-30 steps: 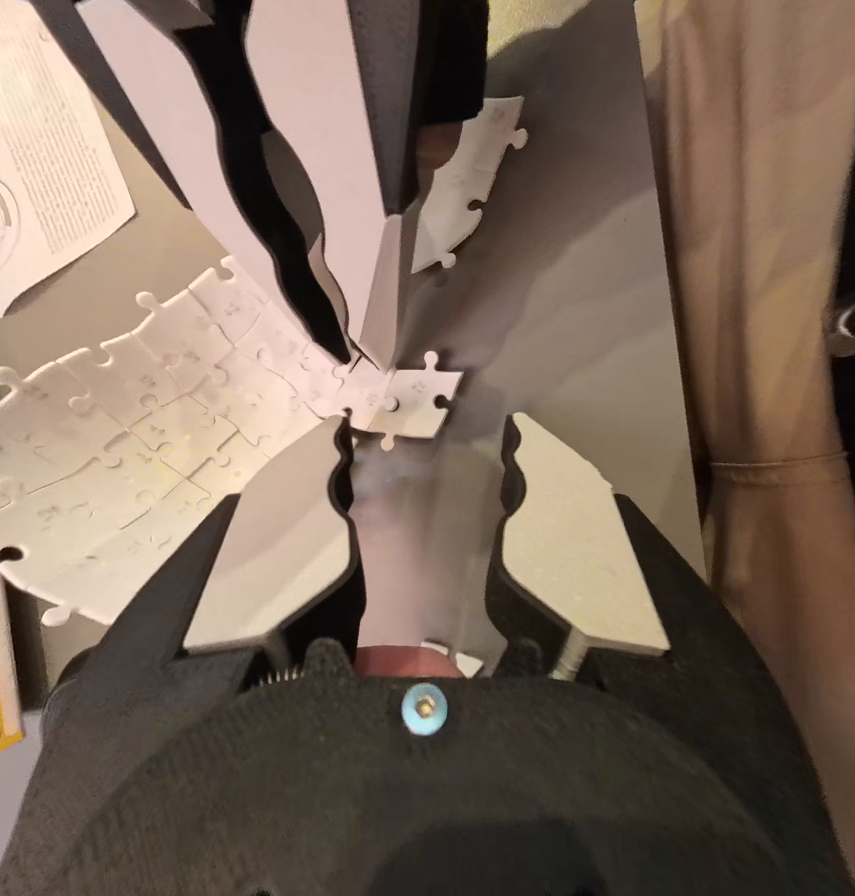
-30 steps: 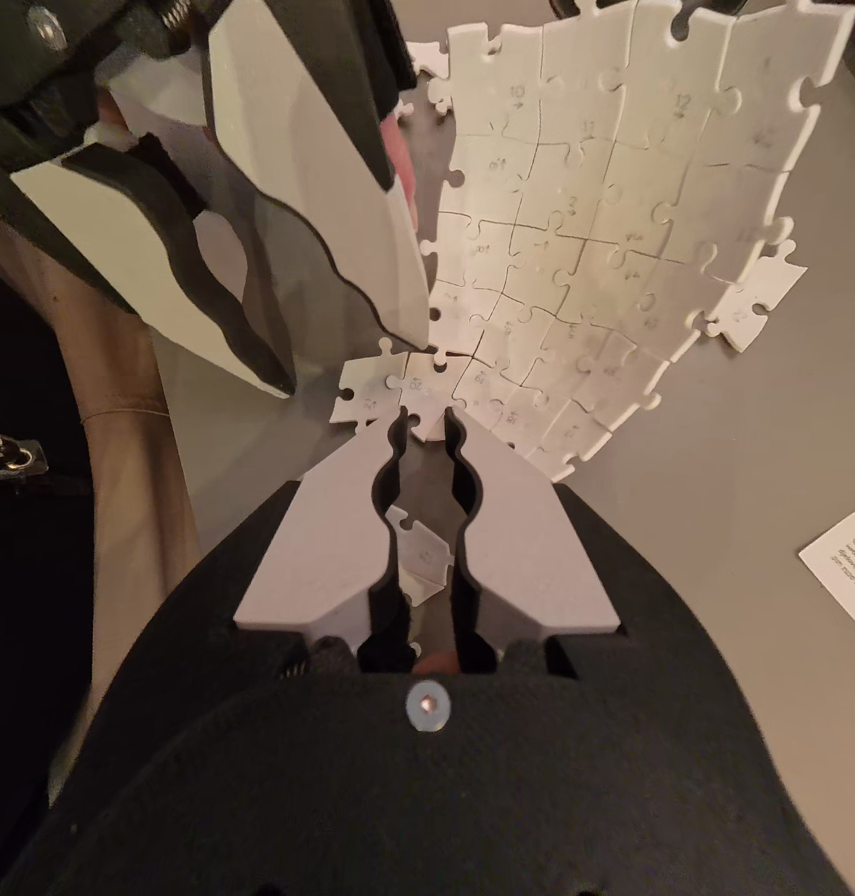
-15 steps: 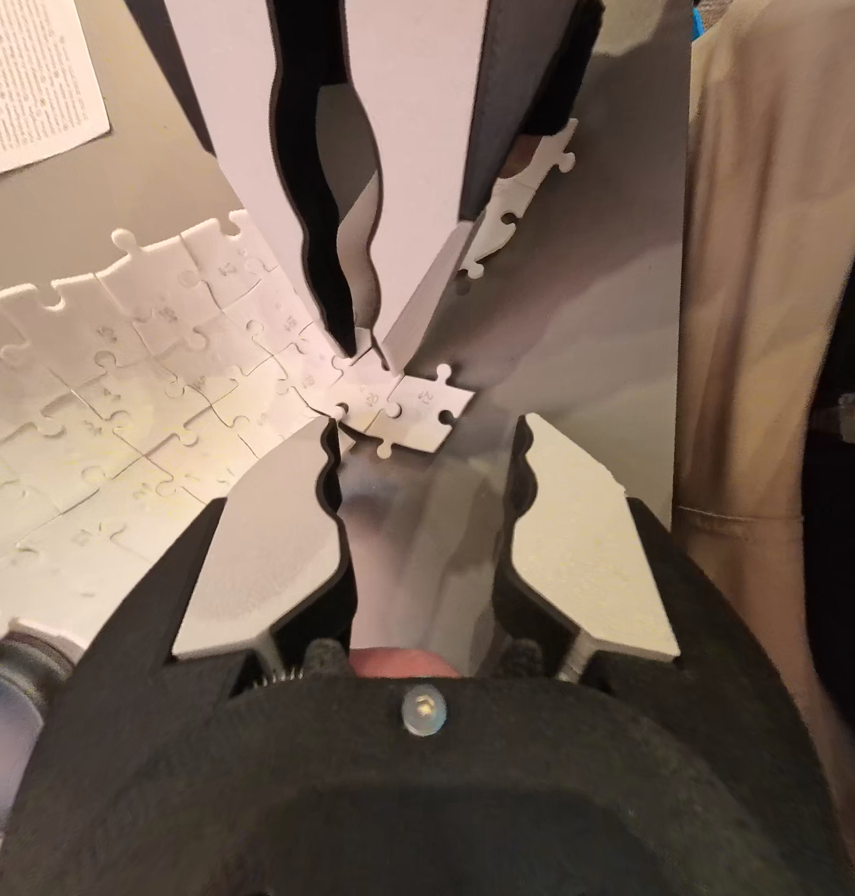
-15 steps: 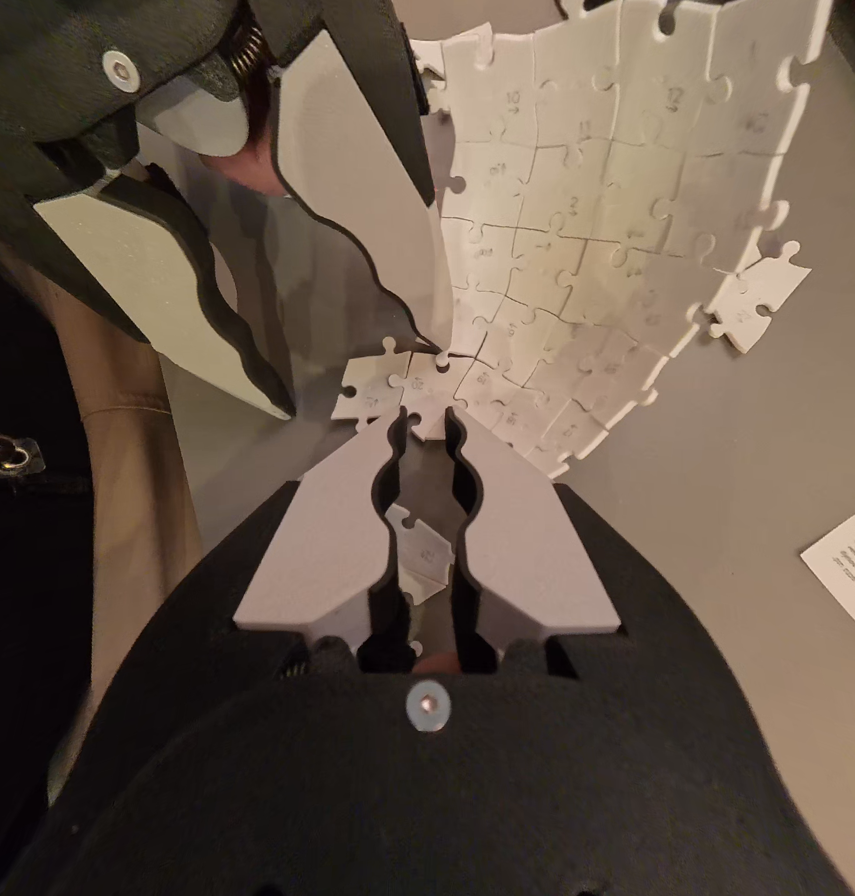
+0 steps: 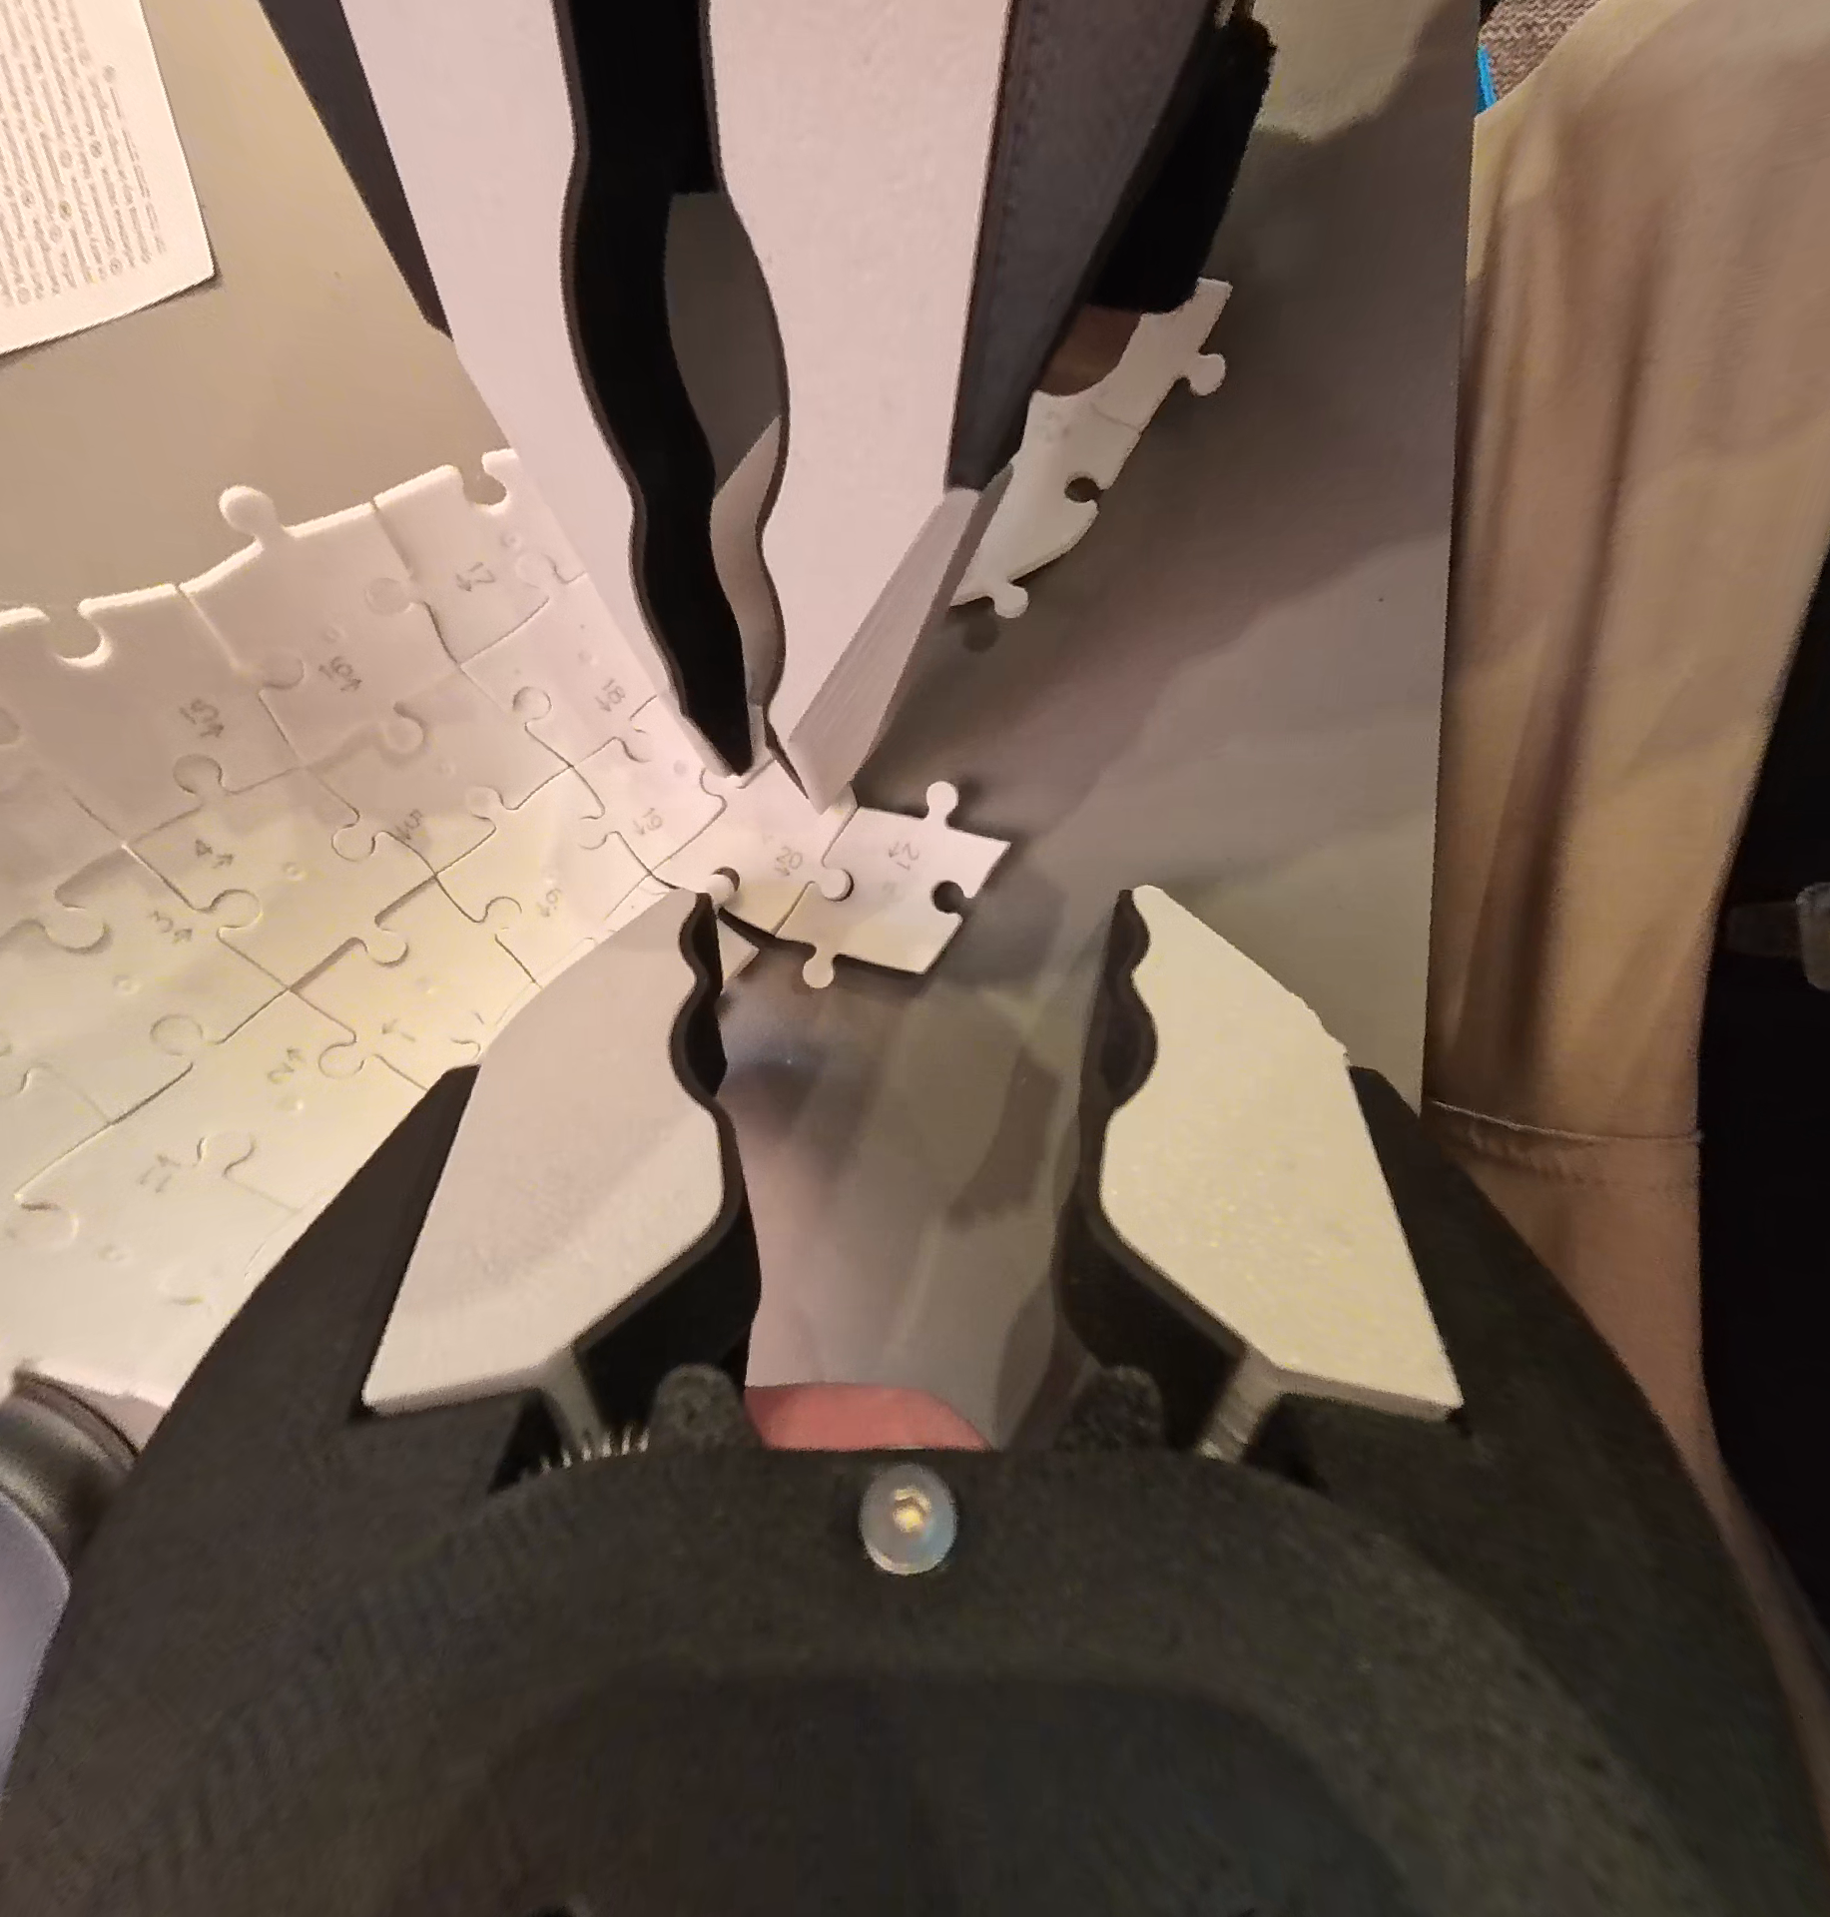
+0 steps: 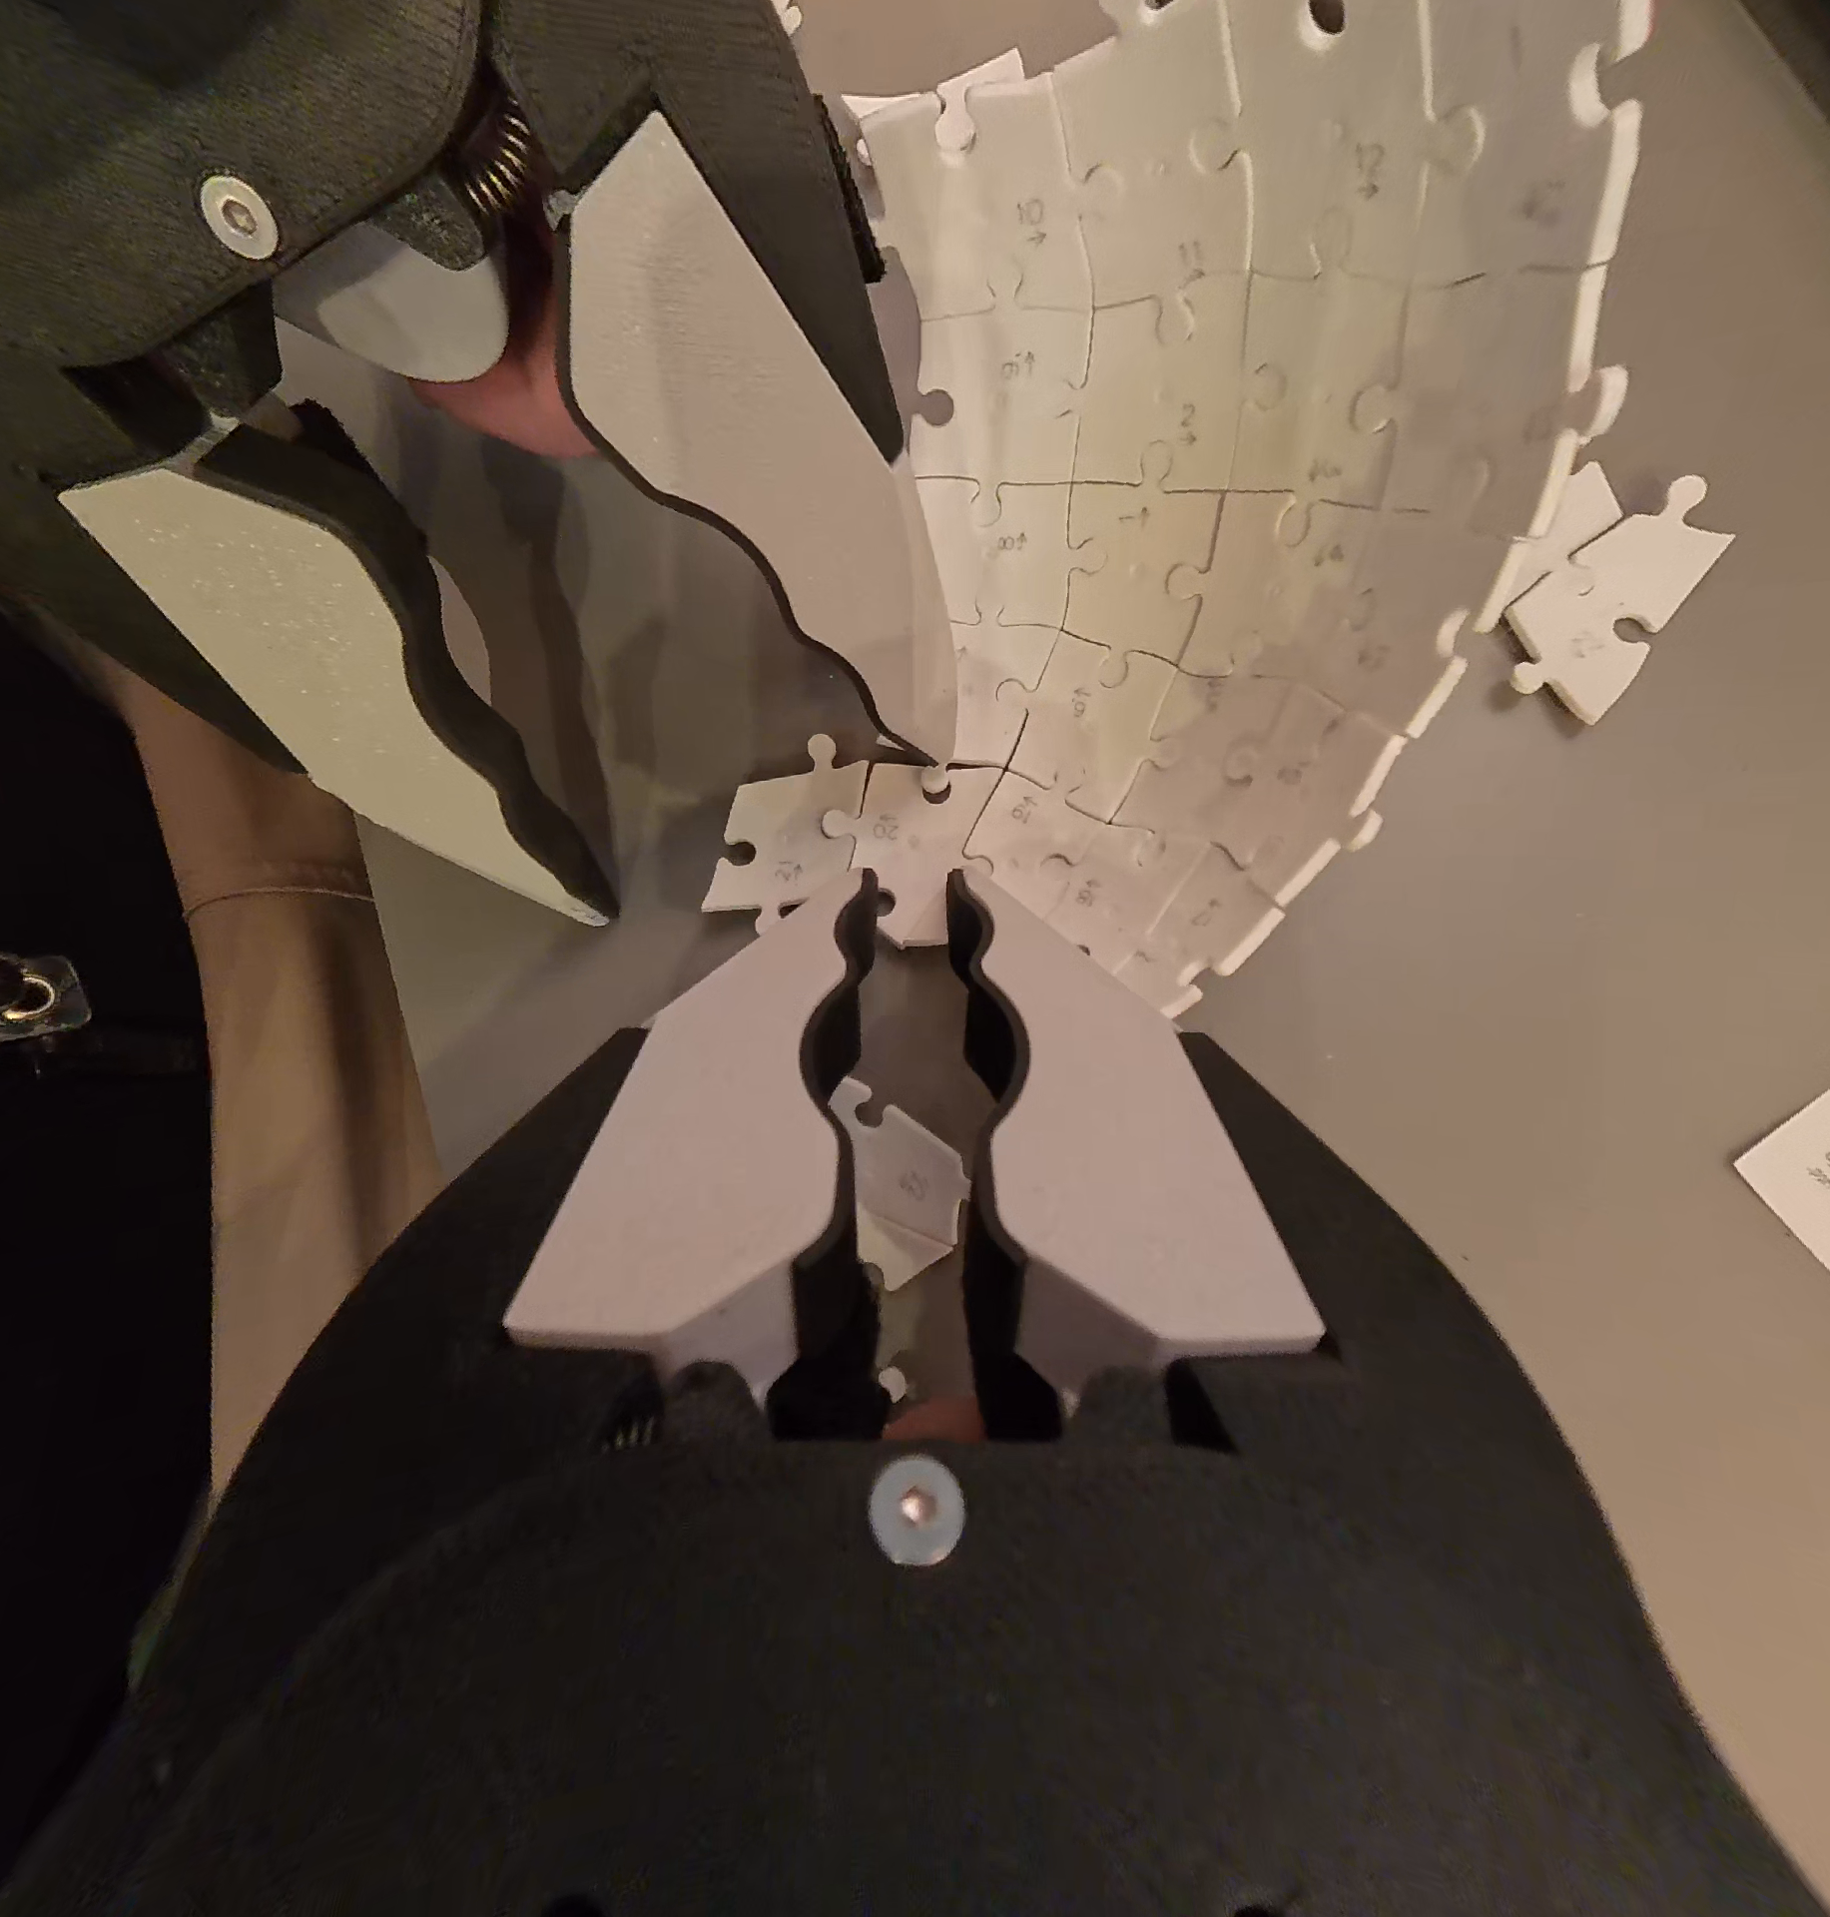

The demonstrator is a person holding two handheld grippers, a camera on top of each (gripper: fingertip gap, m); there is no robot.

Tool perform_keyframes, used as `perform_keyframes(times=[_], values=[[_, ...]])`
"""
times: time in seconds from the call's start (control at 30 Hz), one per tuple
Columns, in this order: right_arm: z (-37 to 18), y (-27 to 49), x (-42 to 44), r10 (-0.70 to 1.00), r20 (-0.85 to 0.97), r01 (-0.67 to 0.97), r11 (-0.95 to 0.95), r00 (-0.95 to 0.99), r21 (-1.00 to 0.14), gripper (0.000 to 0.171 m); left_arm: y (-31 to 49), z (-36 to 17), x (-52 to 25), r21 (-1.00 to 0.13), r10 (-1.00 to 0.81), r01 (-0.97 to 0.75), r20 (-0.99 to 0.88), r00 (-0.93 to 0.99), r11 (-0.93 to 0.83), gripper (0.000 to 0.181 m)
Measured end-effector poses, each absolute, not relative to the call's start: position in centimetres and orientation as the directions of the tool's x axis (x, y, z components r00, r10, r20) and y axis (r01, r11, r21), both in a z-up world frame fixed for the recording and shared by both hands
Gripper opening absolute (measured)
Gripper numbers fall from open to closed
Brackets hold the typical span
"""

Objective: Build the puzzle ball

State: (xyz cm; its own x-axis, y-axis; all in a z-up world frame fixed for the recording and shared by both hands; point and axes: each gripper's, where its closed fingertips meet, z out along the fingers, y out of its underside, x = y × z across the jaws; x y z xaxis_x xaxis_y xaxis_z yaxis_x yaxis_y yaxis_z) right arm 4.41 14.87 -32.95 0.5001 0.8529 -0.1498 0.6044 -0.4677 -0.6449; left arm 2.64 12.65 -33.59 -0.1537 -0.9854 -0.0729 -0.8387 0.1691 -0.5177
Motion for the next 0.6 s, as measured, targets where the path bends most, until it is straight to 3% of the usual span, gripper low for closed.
perform_keyframes(times=[0.6], values=[[-33.18, 15.39, 4.62, 0.854, -0.084, 0.628, -0.440, 0.513, -0.643, 0.001, 12.05, -33.64, 3.17, -0.543, -0.991, -0.829, -0.066, -0.115, 0.133, 0.077]])
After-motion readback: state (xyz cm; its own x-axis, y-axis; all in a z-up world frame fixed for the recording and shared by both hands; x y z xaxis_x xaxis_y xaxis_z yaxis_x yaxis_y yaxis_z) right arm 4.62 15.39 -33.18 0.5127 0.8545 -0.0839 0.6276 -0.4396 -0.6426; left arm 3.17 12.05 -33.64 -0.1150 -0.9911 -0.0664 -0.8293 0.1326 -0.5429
